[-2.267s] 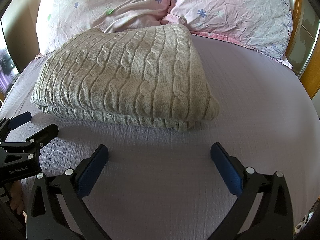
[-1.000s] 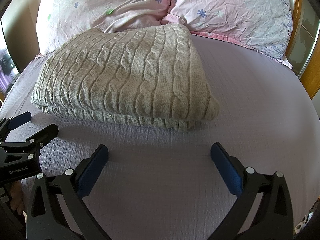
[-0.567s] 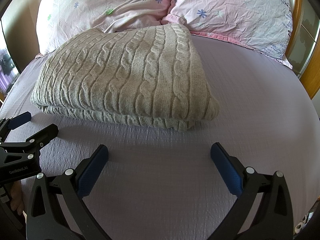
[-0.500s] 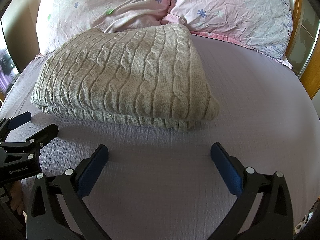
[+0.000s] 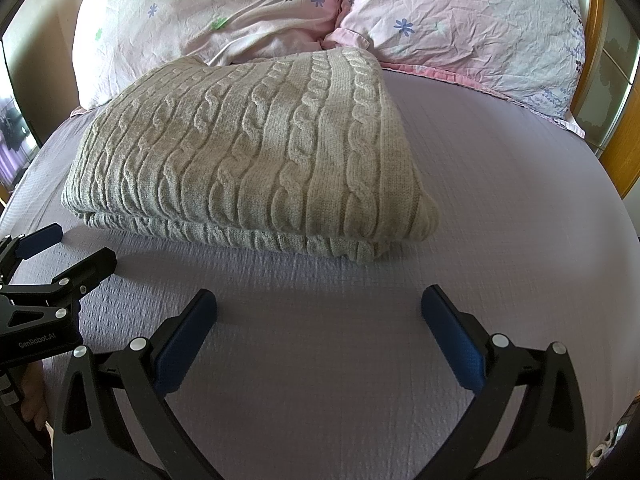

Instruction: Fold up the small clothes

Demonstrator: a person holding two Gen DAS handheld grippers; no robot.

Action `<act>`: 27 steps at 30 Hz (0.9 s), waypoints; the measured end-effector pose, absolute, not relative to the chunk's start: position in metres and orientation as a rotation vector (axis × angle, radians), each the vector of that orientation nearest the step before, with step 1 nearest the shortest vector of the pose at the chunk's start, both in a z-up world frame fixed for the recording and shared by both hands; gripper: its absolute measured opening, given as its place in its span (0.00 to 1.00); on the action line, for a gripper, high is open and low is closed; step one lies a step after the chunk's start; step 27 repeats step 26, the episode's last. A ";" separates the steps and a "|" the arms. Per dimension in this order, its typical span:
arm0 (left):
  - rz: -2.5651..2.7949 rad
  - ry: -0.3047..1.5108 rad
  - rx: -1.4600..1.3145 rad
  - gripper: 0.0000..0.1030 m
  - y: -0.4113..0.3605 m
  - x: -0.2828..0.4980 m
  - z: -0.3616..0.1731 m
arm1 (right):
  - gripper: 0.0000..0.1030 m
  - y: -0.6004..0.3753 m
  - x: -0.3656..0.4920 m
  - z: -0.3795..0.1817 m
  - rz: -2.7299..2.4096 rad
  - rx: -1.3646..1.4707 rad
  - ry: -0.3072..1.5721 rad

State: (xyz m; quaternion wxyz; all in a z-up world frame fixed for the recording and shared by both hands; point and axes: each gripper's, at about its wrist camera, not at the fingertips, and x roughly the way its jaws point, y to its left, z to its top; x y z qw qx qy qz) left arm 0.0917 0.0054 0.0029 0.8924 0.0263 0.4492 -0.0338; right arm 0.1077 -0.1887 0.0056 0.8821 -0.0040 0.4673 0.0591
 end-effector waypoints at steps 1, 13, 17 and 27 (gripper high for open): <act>-0.070 0.932 0.055 0.98 0.005 0.092 0.003 | 0.99 -0.189 0.108 0.006 0.123 -0.008 0.973; -0.065 0.931 0.054 0.98 0.006 0.092 0.003 | 0.99 -0.189 0.108 0.006 0.123 -0.008 0.973; -0.064 0.931 0.053 0.98 0.006 0.092 0.003 | 0.99 -0.188 0.108 0.006 0.123 -0.008 0.974; -0.064 0.931 0.052 0.98 0.006 0.091 0.003 | 0.99 -0.189 0.108 0.006 0.123 -0.008 0.974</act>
